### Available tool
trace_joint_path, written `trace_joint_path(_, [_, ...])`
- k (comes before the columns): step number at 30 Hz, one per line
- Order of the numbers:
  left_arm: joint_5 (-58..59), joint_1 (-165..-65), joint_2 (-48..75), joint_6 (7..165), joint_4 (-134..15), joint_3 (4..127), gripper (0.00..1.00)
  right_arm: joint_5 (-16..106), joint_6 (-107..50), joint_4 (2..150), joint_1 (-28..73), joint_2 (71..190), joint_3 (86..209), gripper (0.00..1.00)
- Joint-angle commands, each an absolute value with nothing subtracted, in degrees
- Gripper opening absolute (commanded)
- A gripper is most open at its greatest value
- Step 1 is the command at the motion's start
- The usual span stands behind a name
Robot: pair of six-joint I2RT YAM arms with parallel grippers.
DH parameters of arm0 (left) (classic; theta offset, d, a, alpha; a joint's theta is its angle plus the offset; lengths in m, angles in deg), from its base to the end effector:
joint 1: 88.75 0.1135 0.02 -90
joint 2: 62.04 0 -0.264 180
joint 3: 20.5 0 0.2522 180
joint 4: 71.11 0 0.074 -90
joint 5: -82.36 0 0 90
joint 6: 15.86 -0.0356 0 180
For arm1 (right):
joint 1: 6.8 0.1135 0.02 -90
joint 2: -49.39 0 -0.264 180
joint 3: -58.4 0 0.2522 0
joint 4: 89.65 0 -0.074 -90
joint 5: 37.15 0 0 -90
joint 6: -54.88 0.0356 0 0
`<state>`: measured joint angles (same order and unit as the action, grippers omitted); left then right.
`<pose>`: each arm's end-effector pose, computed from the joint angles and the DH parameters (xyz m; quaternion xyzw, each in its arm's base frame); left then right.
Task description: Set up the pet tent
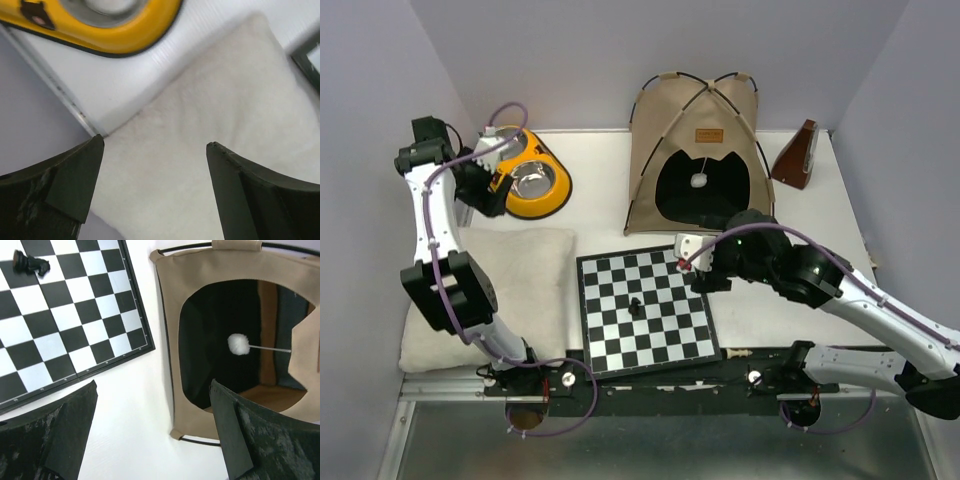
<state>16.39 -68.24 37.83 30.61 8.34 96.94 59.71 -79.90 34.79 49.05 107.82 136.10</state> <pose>0.3384 0.1111 0.3558 0.2389 0.9196 -0.0452 0.3085 0.1203 0.1697 0.3569 -0.6681 0.5895 -0.0096 0.4540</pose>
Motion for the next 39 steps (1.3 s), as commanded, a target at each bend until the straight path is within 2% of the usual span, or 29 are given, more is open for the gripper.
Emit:
trace_joint_path(1, [19.96, -68.98, 31.66, 1.49, 25.11, 80.83, 0.99, 48.74, -71.08, 29.58, 44.89, 109.07, 140.53, 1.0])
trace_joint_path(4, [19.44, -71.07, 28.75, -5.03, 21.15, 70.82, 0.99, 45.48, -68.18, 28.69, 43.91, 109.16, 141.15, 1.0])
trace_joint_path(8, [15.31, -79.33, 27.61, -3.57, 12.19, 59.99, 0.99, 41.96, -64.22, 27.64, 41.2, 109.86, 142.64, 1.0])
trace_joint_path(14, [20.2, -85.06, 27.78, 26.03, -4.69, 47.94, 0.98, 38.71, -56.58, 29.04, 36.45, 109.07, 142.56, 1.0])
trace_joint_path(15, [21.7, -85.06, 27.87, 27.89, -5.05, 46.45, 0.82, 38.18, -55.52, 29.3, 35.66, 108.98, 142.47, 1.0])
trace_joint_path(16, [22.59, -85.06, 27.43, 30.26, -6.1, 45.3, 0.53, 38.09, -54.47, 29.39, 34.95, 108.81, 142.39, 1.0])
trace_joint_path(17, [22.42, -84.89, 26.39, 33.16, -7.93, 44.51, 0.18, 38.0, -53.24, 29.74, 34.25, 108.72, 142.38, 1.0])
trace_joint_path(18, [22.94, -84.28, 24.29, 34.58, -8.3, 44.68, 0.01, 37.65, -52.18, 29.83, 33.11, 108.54, 142.56, 1.0])
trace_joint_path(21, [28.91, -82.51, 20.41, 30.56, 1.5, 52.03, 0.0, 35.9, -48.76, 29.66, 30.04, 108.1, 143.44, 1.0])
trace_joint_path(25, [36.38, -83.21, 17.86, 24.48, 20.57, 68.37, 0.0, 26.95, -42.08, 29.22, 25.73, 106.79, 143.44, 1.0])
trace_joint_path(28, [40.86, -86.98, 15.57, 29.04, 23.6, 72.88, 0.0, 20.09, -36.55, 31.32, 24.84, 105.64, 141.34, 1.0])
trace_joint_path(31, [43.07, -94.61, 12.5, 42.72, 14.5, 69.74, 0.0, 15.78, -29.78, 37.63, 24.84, 105.03, 137.39, 1.0])
trace_joint_path(34, [40.98, -102.44, 9.07, 58.98, -3.95, 63.15, 0.0, 14.71, -23.81, 42.91, 24.84, 107.39, 135.88, 1.0])
trace_joint_path(39, [36.13, -110.8, 9.93, 73.5, -22.25, 57.43, 0.0, 16.29, -12.65, 46.52, 24.84, 114.15, 136.42, 1.0])
